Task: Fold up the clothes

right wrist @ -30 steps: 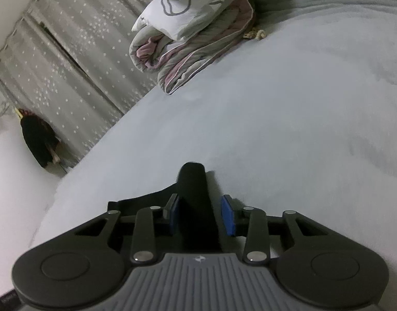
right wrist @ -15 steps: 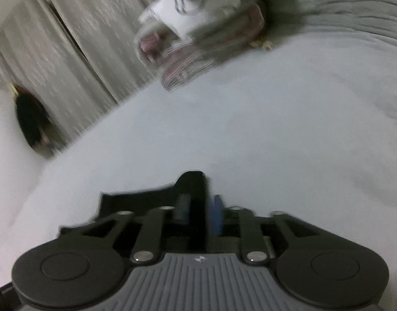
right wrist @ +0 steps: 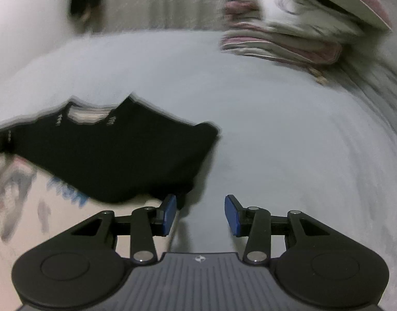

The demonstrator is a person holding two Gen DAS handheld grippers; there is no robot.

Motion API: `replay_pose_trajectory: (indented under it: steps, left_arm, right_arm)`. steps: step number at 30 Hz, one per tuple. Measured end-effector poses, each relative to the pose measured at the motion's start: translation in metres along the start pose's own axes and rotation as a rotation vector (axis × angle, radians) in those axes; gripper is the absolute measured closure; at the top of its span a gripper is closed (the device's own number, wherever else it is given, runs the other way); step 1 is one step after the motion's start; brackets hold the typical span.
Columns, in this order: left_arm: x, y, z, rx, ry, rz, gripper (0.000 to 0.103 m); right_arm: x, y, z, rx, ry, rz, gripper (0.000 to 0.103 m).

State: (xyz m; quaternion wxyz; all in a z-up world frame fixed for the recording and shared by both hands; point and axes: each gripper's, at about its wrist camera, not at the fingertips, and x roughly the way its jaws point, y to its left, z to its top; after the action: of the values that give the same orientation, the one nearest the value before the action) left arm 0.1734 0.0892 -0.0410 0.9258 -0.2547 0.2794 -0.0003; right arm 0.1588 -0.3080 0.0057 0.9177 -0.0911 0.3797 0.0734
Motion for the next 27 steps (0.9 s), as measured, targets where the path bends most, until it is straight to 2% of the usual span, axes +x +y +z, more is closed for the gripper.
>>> replay_pose_trajectory:
  steps: [2,6,8,9,10,16,18,19,23,26,27]
  left_arm:
    - [0.0,-0.001,0.0,0.007,0.0,0.003,0.092]
    - [0.0,-0.003,0.0,0.013,0.0,0.006,0.092]
    - [-0.001,-0.002,0.0,0.01,0.001,0.004,0.092]
    - [-0.001,-0.003,0.0,0.011,0.002,0.004,0.092]
    - [-0.001,-0.004,0.0,0.013,0.005,0.004,0.092]
    - [-0.004,-0.005,0.005,0.024,0.029,0.009,0.095]
    - [-0.005,-0.005,0.006,0.024,0.035,0.011,0.095]
    - [-0.004,-0.004,0.006,0.022,0.037,0.013,0.095]
    - [-0.003,-0.002,0.005,0.014,0.03,0.011,0.095]
    - [-0.002,-0.002,0.005,0.006,0.03,0.006,0.094]
    - [-0.002,-0.002,0.004,0.005,0.03,0.005,0.094]
  right_arm:
    - [0.007,0.013,0.003,-0.065,0.012,-0.005,0.061]
    - [0.025,0.029,0.004,-0.114,0.008,-0.003,0.062]
    - [0.03,0.029,0.004,-0.111,-0.004,-0.003,0.074]
    - [0.028,0.025,0.005,-0.093,-0.008,0.0,0.086]
    - [0.026,0.021,0.005,-0.067,-0.015,-0.002,0.093]
    - [-0.01,0.003,0.006,-0.042,-0.07,0.004,0.097]
    - [-0.015,-0.006,0.003,-0.037,-0.051,0.003,0.098]
    - [-0.016,-0.01,0.001,-0.033,-0.035,0.0,0.102]
    - [-0.002,-0.026,-0.017,-0.041,0.086,-0.172,0.102]
    - [-0.015,-0.03,-0.021,-0.026,0.03,-0.148,0.102]
    - [-0.022,-0.028,-0.021,-0.027,0.0,-0.133,0.097]
